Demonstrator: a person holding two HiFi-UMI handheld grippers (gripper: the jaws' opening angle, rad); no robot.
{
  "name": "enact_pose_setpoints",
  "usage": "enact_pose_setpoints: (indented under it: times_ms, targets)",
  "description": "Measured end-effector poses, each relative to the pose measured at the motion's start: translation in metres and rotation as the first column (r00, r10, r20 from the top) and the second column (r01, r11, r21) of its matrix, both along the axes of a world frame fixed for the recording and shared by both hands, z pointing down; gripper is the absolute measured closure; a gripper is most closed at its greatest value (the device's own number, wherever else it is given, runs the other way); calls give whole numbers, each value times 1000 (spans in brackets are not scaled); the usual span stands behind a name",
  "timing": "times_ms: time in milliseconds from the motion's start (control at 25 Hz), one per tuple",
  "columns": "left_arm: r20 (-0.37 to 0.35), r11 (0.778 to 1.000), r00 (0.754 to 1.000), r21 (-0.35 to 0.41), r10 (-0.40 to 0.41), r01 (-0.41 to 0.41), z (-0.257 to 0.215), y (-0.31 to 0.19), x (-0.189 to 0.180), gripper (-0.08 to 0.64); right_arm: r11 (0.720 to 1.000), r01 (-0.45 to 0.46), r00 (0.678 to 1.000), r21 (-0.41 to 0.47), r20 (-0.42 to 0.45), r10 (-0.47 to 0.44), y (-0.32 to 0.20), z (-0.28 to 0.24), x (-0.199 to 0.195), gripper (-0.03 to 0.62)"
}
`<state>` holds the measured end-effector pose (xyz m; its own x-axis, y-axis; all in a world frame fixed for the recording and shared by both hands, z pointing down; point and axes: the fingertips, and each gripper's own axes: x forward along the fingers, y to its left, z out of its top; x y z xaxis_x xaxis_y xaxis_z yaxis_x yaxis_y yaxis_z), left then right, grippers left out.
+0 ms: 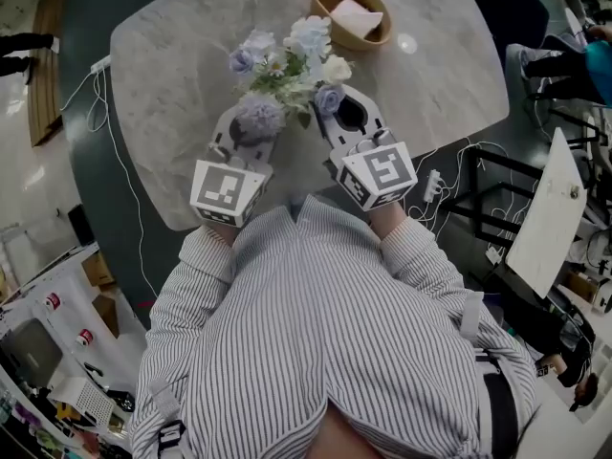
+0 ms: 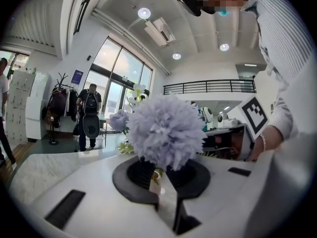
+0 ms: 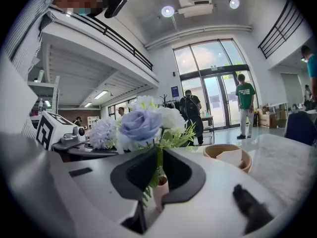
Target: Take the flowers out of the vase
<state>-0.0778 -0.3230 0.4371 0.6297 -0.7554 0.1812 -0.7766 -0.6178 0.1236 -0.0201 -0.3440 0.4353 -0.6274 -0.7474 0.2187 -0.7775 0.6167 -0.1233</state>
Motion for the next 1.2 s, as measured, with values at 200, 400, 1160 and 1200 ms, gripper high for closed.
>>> enact_pose_setpoints:
  times_ms: [200,400,1160,1200]
  targets:
    - [-2,1000,1000,-6,-13,13,0,-1,-4,525,1000,-4,1000,7,-18,4,0,0,-1,569]
    - [-7,1000,1000,-11,-22,22,-3,-4,-6,538,1000,-7,1000,2,-16,7,0,-2,0,574]
    - [-29,997,998,61,-52,54,-45,-16,-16,545,997,6,1000,80,9,-6,-9,-46,-5,577]
    - [-24,996,998,66,-52,54,-48,-17,-16,545,997,7,1000,83,10,-7,-10,-49,-4,578]
